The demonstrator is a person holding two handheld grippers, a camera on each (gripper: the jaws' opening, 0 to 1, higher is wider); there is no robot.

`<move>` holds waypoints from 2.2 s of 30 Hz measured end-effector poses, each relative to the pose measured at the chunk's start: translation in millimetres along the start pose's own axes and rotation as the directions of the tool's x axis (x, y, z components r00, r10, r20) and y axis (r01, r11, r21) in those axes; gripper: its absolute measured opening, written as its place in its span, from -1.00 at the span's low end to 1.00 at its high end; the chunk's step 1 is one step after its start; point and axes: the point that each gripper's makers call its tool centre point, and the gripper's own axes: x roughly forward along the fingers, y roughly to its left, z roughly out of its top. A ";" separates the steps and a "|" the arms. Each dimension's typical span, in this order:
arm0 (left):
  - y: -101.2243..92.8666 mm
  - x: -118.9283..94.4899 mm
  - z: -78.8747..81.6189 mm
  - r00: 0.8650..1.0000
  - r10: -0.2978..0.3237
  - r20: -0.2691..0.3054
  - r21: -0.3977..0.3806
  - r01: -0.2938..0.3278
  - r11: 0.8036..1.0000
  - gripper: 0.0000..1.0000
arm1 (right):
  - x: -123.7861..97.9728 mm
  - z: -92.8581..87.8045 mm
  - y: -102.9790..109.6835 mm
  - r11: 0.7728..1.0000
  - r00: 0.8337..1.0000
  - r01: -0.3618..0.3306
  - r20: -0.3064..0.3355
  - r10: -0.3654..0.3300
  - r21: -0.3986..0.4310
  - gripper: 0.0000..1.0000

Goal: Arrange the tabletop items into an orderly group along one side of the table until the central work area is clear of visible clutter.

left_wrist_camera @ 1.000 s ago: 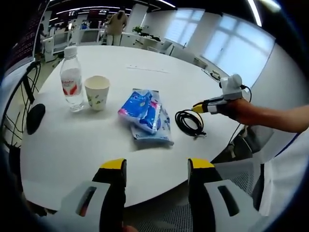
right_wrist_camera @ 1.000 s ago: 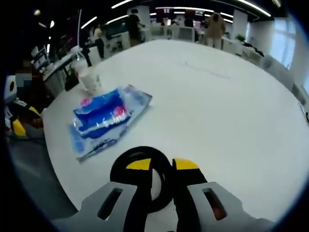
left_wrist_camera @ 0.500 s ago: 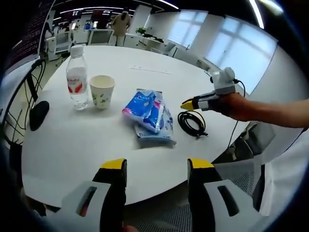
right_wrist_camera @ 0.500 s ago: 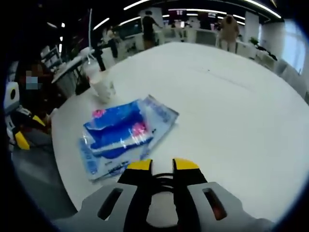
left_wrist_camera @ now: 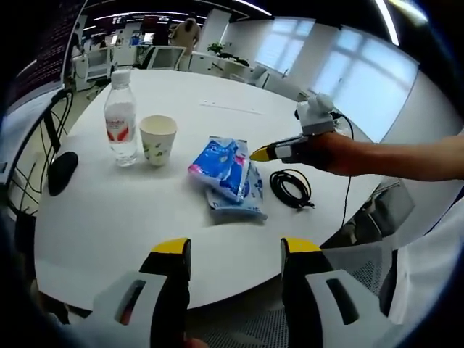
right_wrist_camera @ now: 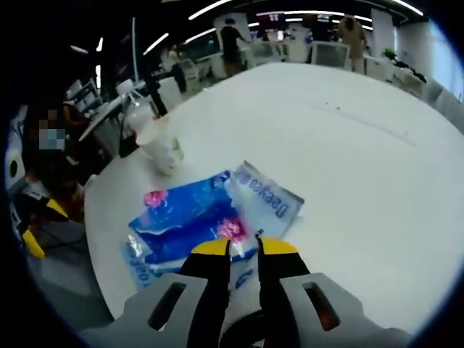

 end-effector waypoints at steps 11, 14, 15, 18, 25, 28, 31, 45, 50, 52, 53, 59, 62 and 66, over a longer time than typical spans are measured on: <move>6.1 -4.4 0.2 1.000 0.021 0.009 -0.018 -0.021 1.000 -0.01 | 16.7 10.1 -0.4 1.000 1.000 -0.013 -0.014 0.013 -0.010 -0.79; 6.0 -4.4 0.5 1.000 0.021 0.010 -0.018 -0.021 1.000 -0.01 | 19.6 9.9 -0.2 1.000 1.000 -0.020 -0.022 0.019 -0.014 -0.80; 5.8 -4.2 0.6 1.000 0.021 0.010 -0.017 -0.021 1.000 -0.01 | 20.2 9.5 0.3 1.000 0.999 -0.023 -0.024 0.022 -0.017 -0.80; 5.9 -3.9 0.8 1.000 0.020 0.011 -0.017 -0.020 1.000 -0.01 | 19.5 8.7 0.9 0.999 0.999 -0.023 -0.026 0.022 -0.027 -0.87; 6.0 -3.2 1.4 1.000 0.018 0.011 -0.017 -0.018 1.000 -0.01 | 12.8 3.8 4.7 0.998 0.999 -0.049 -0.019 0.048 -0.041 -1.00; 4.4 -2.0 1.6 1.000 0.013 0.010 -0.011 -0.013 1.000 -0.01 | 9.1 1.1 3.6 0.998 0.999 -0.047 -0.015 0.047 -0.034 -1.00; 3.4 -1.6 2.1 1.000 0.010 0.009 -0.008 -0.010 1.000 -0.01 | 3.4 -2.9 2.7 0.999 0.999 -0.045 -0.007 0.045 -0.027 -1.00; -7.3 3.7 -2.1 1.000 -0.018 -0.010 0.014 0.018 1.000 -0.02 | -21.5 -14.5 -20.1 0.999 0.999 0.007 0.032 -0.009 0.048 -1.00; -10.9 5.8 -4.0 1.000 -0.026 -0.017 0.024 0.027 0.999 -0.02 | -31.4 -14.4 -30.2 0.997 0.998 0.028 0.050 -0.031 0.075 -1.00; -11.2 6.1 -4.4 0.999 -0.027 -0.019 0.023 0.028 0.999 -0.02 | -33.8 -14.7 -37.7 0.995 0.997 0.039 0.055 -0.044 0.090 -1.00; -11.5 6.2 -4.3 0.999 -0.027 -0.019 0.024 0.028 0.999 -0.02 | -35.3 -14.4 -42.1 0.994 0.997 0.045 0.059 -0.051 0.101 -1.00; -14.4 6.9 -3.7 0.999 -0.032 -0.021 0.030 0.032 0.999 -0.02 | -46.4 -7.3 -63.6 0.987 0.992 0.078 0.087 -0.091 0.141 -1.00; -15.5 7.0 -4.2 0.999 -0.033 -0.023 0.031 0.034 0.999 -0.02 | -53.5 -3.5 -77.3 0.982 0.988 0.100 0.103 -0.117 0.163 -1.00; -16.7 6.6 -5.0 0.999 -0.035 -0.025 0.031 0.035 0.999 -0.02 | -61.3 -2.0 -90.0 0.975 0.983 0.121 0.114 -0.143 0.186 -1.00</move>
